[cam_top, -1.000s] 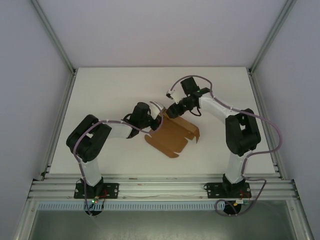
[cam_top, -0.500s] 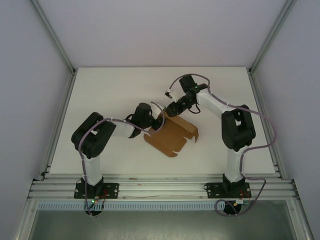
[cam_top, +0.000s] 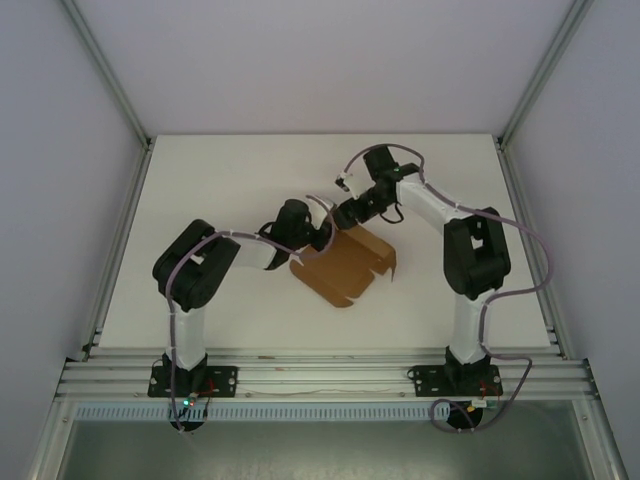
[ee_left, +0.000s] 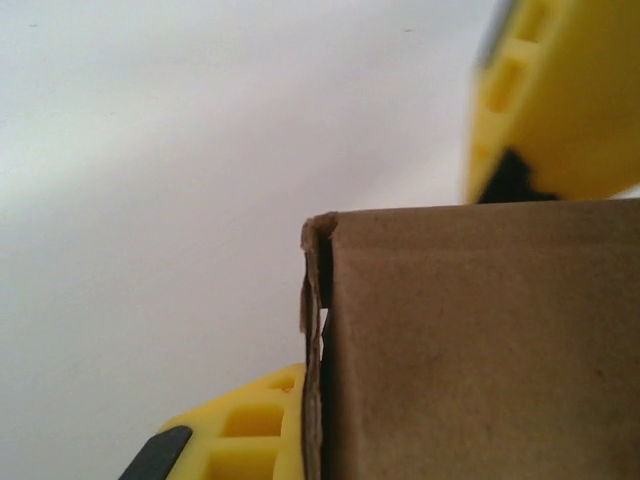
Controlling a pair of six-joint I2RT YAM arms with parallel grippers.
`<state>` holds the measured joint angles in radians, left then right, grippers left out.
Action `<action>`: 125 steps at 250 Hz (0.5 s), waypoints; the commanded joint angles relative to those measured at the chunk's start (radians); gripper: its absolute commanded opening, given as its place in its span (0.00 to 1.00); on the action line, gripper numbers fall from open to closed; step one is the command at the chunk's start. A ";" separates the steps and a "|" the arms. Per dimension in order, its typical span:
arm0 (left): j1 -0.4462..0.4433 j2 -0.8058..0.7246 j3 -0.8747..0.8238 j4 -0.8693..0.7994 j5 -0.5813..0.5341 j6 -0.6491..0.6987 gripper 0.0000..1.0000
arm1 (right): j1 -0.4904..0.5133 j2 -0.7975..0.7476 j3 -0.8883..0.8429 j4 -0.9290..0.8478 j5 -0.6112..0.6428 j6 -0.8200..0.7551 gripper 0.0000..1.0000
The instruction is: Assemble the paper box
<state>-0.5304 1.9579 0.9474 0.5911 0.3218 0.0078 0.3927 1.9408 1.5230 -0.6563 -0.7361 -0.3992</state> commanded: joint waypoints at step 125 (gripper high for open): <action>0.143 -0.237 -0.006 -0.263 0.213 -0.392 0.00 | -0.021 -0.701 -0.543 0.380 0.214 0.169 0.88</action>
<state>-0.3988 1.7596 0.9230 0.4213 0.4179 -0.2939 0.3721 1.2476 1.0412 -0.4034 -0.5289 -0.2825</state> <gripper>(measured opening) 0.072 0.894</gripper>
